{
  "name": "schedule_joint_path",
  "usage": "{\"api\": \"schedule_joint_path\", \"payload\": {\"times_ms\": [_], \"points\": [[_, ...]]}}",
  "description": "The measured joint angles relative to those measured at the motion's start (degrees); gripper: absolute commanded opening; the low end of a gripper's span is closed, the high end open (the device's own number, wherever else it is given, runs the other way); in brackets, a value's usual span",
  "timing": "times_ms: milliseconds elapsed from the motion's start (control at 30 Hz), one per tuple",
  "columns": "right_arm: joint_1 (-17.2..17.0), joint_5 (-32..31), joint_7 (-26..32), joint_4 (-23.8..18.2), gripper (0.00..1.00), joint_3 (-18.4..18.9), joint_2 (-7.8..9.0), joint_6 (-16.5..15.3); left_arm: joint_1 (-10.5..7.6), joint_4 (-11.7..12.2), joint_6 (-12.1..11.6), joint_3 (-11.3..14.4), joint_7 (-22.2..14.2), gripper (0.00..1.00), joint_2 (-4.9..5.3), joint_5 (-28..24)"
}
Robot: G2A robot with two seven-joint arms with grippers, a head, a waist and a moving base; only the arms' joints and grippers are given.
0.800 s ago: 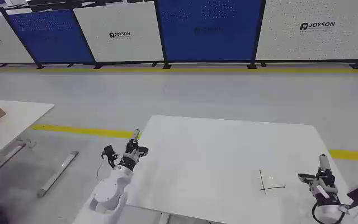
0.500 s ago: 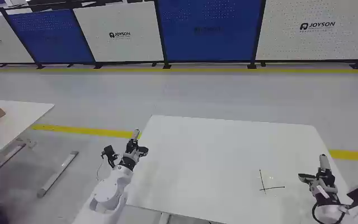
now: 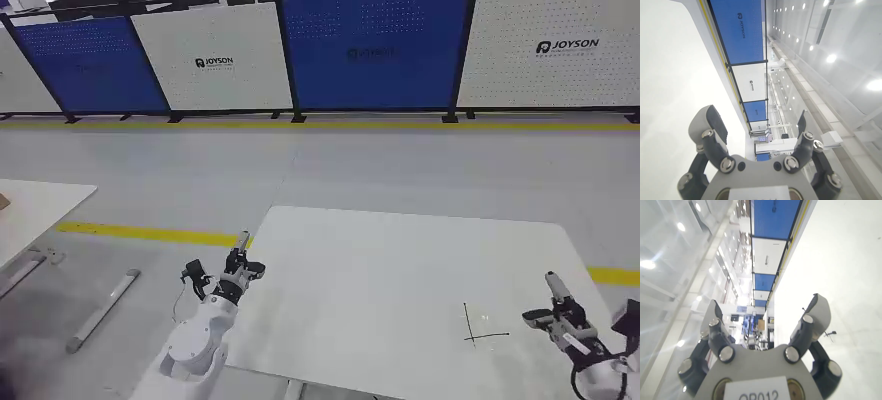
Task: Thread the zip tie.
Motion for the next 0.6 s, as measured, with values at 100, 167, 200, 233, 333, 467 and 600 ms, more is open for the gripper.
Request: {"api": "schedule_joint_path", "payload": {"times_ms": [100,167,200,233,333,467,600], "points": [[2.70,0.55,15.10,2.19,1.00,2.13,1.06,2.54,0.00,0.00,0.00,0.00,0.00,1.00,0.00,0.00],[2.91,0.45,20.12,2.39,1.00,2.25,1.11,2.62,0.00,0.00,0.00,0.00,0.00,1.00,0.00,0.00],[2.87,0.40,20.93,2.33,1.00,2.18,1.09,2.57,0.00,0.00,0.00,0.00,0.00,1.00,0.00,0.00],[2.83,0.39,20.26,2.30,1.00,2.16,1.08,2.55,0.00,0.00,0.00,0.00,0.00,1.00,0.00,0.00],[2.81,0.39,15.29,2.28,1.00,2.14,1.08,2.53,0.00,0.00,0.00,0.00,0.00,1.00,0.00,0.00],[2.82,0.39,14.97,2.28,1.00,2.15,1.08,2.53,0.00,0.00,0.00,0.00,0.00,1.00,0.00,0.00],[2.95,1.03,15.83,2.70,1.00,2.35,1.12,2.39,0.00,0.00,0.00,0.00,0.00,1.00,0.00,0.00]]}}
